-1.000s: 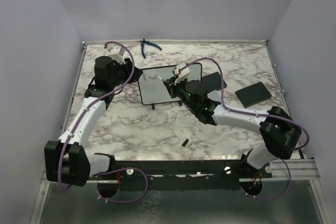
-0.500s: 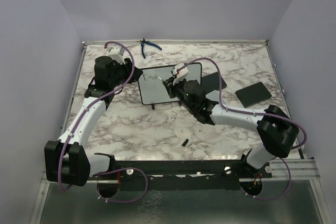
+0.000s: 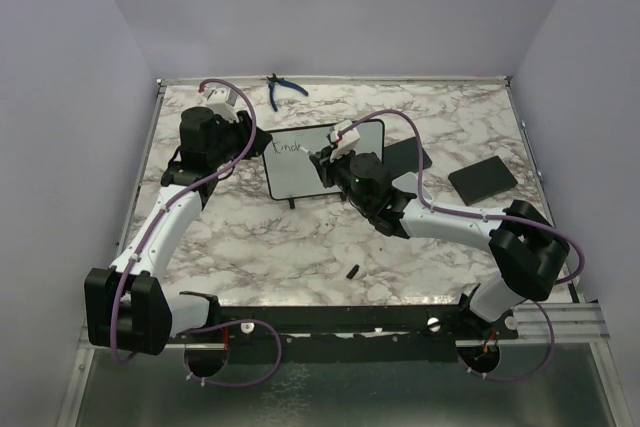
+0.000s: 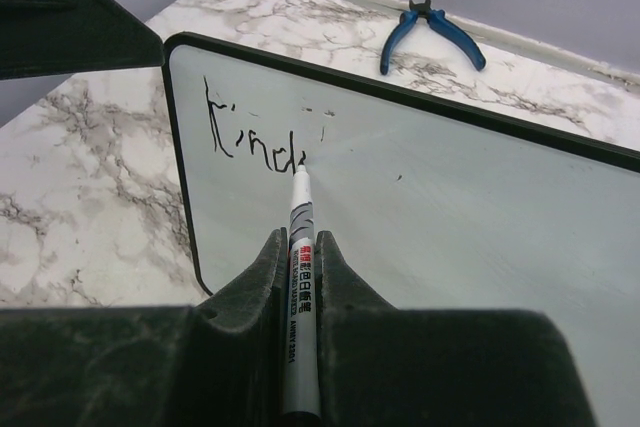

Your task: Write a sentence on the whiteboard

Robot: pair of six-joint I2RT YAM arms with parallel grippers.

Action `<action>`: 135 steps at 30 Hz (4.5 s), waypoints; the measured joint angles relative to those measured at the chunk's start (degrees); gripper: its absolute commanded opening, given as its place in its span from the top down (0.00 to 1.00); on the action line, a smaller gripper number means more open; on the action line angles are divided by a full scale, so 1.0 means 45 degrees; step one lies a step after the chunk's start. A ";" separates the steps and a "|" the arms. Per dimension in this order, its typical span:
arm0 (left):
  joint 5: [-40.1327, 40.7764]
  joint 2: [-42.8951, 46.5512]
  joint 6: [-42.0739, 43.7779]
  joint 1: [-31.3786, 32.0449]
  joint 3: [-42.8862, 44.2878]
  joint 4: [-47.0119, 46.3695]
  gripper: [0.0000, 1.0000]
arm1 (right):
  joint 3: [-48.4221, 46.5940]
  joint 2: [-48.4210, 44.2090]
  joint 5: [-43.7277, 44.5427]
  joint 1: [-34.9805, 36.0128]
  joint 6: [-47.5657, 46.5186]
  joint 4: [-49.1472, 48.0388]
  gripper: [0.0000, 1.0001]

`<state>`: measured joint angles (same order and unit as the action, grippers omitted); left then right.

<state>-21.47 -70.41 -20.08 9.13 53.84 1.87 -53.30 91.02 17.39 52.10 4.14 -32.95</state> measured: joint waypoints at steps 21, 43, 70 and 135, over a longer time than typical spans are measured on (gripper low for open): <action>0.0000 0.0068 0.0000 0.0005 0.0000 0.0000 0.65 | 0.0262 0.0000 0.0029 0.0000 0.0219 0.0010 1.00; 0.0000 0.0102 0.0005 0.0015 0.0000 0.0000 0.65 | 0.0262 -0.0068 0.0452 0.0005 0.0151 -0.0398 1.00; 0.0000 0.0112 0.0005 0.0063 0.0000 -0.0005 0.65 | 0.0874 -0.0282 0.0729 0.0005 0.0398 -0.0461 1.00; 0.0000 0.0112 0.0005 0.0063 0.0000 -0.0005 0.65 | 0.0690 -0.0510 0.1297 -0.0010 0.0175 -0.0267 1.00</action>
<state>-21.47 -69.91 -20.05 9.41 53.84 1.85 -50.19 88.73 23.22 52.05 4.93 -34.15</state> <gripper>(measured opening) 0.353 0.103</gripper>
